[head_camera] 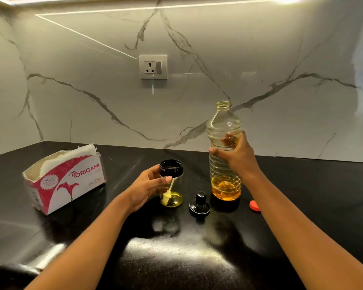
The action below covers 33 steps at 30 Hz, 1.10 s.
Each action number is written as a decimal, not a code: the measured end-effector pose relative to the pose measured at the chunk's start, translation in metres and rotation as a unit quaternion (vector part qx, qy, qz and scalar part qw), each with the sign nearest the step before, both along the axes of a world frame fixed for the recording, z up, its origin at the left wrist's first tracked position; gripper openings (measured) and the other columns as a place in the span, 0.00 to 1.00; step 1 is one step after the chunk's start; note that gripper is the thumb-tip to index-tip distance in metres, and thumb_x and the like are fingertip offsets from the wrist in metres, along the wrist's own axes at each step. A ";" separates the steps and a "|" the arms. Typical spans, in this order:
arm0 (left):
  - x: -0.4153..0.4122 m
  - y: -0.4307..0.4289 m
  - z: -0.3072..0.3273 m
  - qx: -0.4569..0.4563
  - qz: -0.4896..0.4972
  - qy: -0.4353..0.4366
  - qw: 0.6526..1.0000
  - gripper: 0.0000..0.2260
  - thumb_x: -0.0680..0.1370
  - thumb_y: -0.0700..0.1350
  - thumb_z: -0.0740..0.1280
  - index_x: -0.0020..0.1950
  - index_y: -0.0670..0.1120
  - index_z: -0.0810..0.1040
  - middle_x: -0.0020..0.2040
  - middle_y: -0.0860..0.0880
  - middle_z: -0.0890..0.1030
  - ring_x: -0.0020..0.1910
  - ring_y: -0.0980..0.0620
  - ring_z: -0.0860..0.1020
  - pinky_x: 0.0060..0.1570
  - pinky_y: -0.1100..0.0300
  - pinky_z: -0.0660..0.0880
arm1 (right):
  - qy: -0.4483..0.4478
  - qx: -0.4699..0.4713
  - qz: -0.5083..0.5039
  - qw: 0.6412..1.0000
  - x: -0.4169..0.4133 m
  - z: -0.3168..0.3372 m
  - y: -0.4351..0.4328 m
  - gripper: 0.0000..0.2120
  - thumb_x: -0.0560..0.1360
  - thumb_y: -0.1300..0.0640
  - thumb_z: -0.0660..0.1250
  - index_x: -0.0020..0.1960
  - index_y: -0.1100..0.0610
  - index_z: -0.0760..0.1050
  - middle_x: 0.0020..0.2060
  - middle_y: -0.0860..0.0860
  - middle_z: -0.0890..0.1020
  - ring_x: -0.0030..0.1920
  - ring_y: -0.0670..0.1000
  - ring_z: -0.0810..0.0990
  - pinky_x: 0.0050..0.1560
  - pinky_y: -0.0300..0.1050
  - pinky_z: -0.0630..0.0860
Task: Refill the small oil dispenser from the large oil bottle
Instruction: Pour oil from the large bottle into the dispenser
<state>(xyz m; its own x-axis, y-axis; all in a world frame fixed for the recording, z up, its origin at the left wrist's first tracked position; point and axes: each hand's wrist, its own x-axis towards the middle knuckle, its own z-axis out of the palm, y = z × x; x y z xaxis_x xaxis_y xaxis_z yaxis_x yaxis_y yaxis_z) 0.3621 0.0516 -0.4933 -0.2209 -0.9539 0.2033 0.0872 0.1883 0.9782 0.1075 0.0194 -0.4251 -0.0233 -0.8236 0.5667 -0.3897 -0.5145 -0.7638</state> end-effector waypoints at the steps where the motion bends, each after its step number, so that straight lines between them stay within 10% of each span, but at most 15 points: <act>1: -0.001 0.000 0.000 -0.004 0.010 -0.002 1.000 0.31 0.53 0.57 0.83 0.55 0.53 0.82 0.50 0.48 0.83 0.50 0.49 0.79 0.51 0.54 0.76 | 0.018 -0.010 -0.002 1.000 0.000 0.000 0.002 0.33 0.65 0.51 0.77 0.62 0.56 0.64 0.53 0.48 0.74 0.52 0.48 0.75 0.51 0.41 0.72; 19: -0.007 0.000 -0.001 -0.093 0.076 -0.075 0.990 0.35 0.56 0.61 0.79 0.59 0.52 0.77 0.51 0.53 0.84 0.51 0.55 0.82 0.47 0.64 0.77 | 0.393 -0.134 -0.097 0.904 0.003 -0.014 0.002 0.36 0.66 0.49 0.75 0.67 0.55 0.63 0.55 0.55 0.76 0.54 0.56 0.75 0.58 0.51 0.71; 33: -0.007 -0.001 -0.002 -0.109 0.080 -0.091 0.987 0.34 0.57 0.68 0.76 0.58 0.54 0.77 0.48 0.56 0.84 0.48 0.59 0.82 0.46 0.64 0.77 | 0.481 -0.173 -0.143 0.847 0.003 -0.017 -0.005 0.37 0.66 0.51 0.76 0.70 0.53 0.64 0.60 0.54 0.76 0.62 0.57 0.73 0.69 0.55 0.61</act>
<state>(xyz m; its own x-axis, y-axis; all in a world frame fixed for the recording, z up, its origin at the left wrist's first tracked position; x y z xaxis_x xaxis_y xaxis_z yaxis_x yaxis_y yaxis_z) 0.3556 0.0510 -0.4954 -0.1228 -0.9172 0.3791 -0.1345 0.3938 0.9093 0.1101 0.0142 -0.4417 0.4165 -0.6429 0.6428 -0.8929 -0.4223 0.1563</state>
